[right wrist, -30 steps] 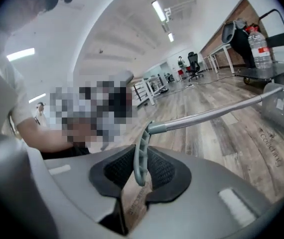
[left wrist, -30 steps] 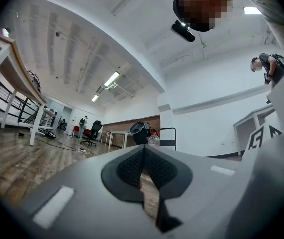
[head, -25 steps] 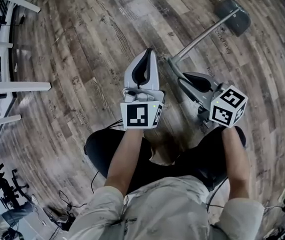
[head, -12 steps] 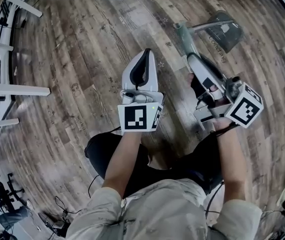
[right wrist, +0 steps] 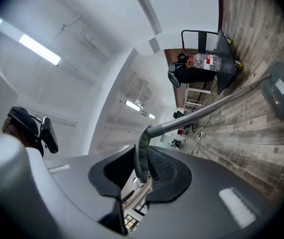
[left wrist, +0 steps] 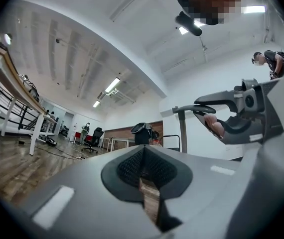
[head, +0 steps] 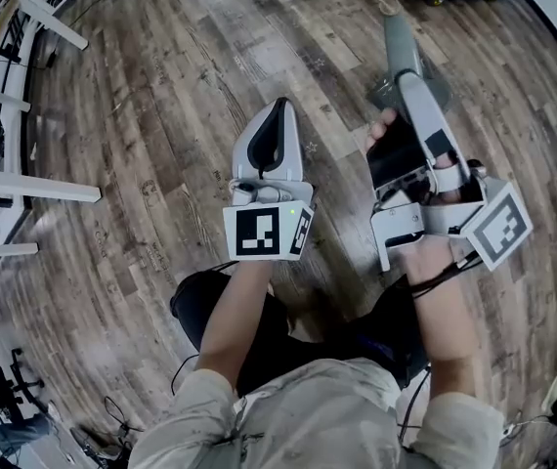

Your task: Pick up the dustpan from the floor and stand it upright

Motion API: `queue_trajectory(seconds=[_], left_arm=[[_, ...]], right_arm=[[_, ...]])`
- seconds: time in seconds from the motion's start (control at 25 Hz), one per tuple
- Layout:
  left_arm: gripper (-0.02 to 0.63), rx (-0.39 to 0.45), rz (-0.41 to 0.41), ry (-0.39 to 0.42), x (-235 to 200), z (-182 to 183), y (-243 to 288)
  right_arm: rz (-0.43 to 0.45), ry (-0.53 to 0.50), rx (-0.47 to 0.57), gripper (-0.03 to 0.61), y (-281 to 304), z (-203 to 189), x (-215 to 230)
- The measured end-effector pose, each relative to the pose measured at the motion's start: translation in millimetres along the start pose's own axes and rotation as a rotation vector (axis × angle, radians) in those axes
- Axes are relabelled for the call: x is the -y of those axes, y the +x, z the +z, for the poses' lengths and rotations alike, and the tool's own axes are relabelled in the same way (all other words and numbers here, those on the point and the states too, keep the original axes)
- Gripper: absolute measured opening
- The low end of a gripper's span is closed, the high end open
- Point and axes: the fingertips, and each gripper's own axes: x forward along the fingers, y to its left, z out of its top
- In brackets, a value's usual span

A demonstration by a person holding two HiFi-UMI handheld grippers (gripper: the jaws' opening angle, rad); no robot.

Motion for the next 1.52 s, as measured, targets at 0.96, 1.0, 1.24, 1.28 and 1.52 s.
queue_trajectory(seconds=[0.96, 1.0, 1.24, 1.28, 1.52], left_arm=[[0.019, 0.044, -0.067, 0.041, 137, 139, -10], [0.019, 0.045, -0.07, 0.045, 153, 134, -4], [0.02, 0.036, -0.073, 0.045, 173, 108, 10], [0.019, 0.035, -0.071, 0.043, 172, 110, 9], [0.018, 0.029, -0.065, 0.036, 144, 125, 3]], right_arm=[[-0.062, 0.331, 0.367, 0.084, -76, 137, -130], [-0.057, 0.33, 0.366, 0.085, -85, 150, -125], [-0.034, 0.323, 0.359, 0.095, -97, 165, -101], [-0.032, 0.318, 0.357, 0.097, -96, 164, -103], [-0.041, 0.269, 0.36, 0.15, -79, 145, -117]])
